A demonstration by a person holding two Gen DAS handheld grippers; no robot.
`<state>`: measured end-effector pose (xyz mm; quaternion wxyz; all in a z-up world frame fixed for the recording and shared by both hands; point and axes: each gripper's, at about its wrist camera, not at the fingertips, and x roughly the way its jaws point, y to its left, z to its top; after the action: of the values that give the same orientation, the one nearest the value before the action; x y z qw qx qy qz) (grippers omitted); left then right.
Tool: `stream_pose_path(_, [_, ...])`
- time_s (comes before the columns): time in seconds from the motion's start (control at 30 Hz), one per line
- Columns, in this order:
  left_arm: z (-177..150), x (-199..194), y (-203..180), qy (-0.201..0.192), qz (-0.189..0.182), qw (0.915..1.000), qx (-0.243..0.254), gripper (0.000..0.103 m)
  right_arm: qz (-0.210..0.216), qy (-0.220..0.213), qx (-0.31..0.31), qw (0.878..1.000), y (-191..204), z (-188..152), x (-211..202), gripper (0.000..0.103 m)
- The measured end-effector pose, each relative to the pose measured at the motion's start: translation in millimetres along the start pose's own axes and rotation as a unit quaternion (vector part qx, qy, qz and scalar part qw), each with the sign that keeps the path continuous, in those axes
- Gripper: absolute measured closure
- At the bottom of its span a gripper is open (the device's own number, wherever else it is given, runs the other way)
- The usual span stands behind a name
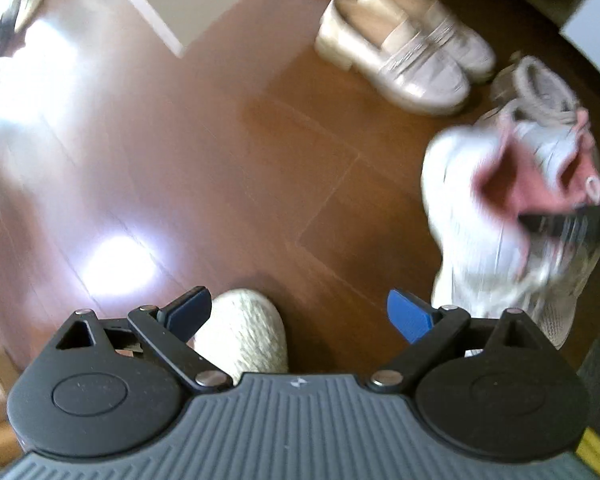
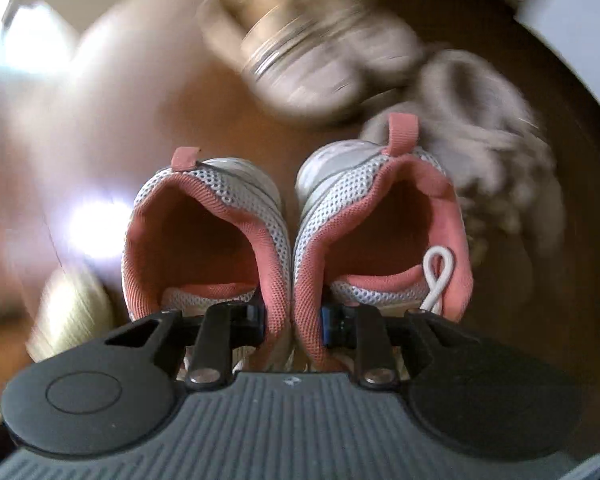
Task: Organize scattered shoes
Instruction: 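Lift the white-pink sneakers with the right gripper into the cabinet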
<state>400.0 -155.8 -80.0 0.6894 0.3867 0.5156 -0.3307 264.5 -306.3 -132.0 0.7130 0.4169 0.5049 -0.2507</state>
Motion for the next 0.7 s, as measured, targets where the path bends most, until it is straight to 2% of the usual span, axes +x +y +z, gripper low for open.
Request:
stream_pose_path(0.07, [11.7,-12.4,-12.0,-0.028,-0.014,0.9982,0.05,0.006,0.005,-0.025,0.067,0.997,-6.3,20.9,-24.3,0.082])
stream_pose_path(0.1, [20.9,-17.9,-23.6,-0.054,-0.022,0.9936,0.097,0.006,0.007,-0.047,0.108,0.993,-10.7,39.9,-40.8,0.082])
stream_pose_path(0.13, [29.3,-19.8,-34.7,-0.083,-0.028,0.9864,0.139,0.006,0.008,-0.059,0.124,0.991,-12.6,49.8,-47.8,0.082])
stream_pose_path(0.17, [33.6,-19.2,-40.5,-0.099,-0.03,0.982,0.158,0.006,0.007,-0.082,0.142,0.986,-14.7,68.5,-57.6,0.082])
stream_pose_path(0.2, [45.5,-12.0,-53.3,-0.137,-0.035,0.9707,0.194,0.006,0.005,-0.107,0.161,0.981,-16.9,88.9,-68.1,0.082])
stream_pose_path(0.23, [54.6,-3.4,-60.1,-0.154,-0.038,0.9655,0.207,0.006,0.001,-0.127,0.169,0.977,-16.6,106.5,-71.9,0.082])
stream_pose_path(0.37, [96.6,40.8,-82.7,-0.203,-0.049,0.9494,0.235,0.007,-0.02,-0.188,0.183,0.965,-17.5,175.6,-67.8,0.082])
stream_pose_path(0.4, [113.6,54.1,-89.7,-0.225,-0.051,0.9424,0.242,0.007,-0.026,-0.199,0.185,0.962,-19.4,189.8,-62.5,0.082])
stream_pose_path(0.53, [161.4,82.0,-102.7,-0.269,-0.085,0.9251,0.255,0.007,-0.049,-0.218,0.191,0.956,-23.4,224.1,-38.2,0.082])
stream_pose_path(0.6, [184.6,99.8,-106.1,-0.281,-0.101,0.9206,0.251,0.007,-0.061,-0.215,0.207,0.952,-30.4,240.1,-22.4,0.082])
stream_pose_path(0.7, [206.8,127.1,-111.2,-0.279,-0.122,0.9218,0.24,0.007,-0.088,-0.209,0.22,0.949,-38.0,254.8,-3.5,0.082])
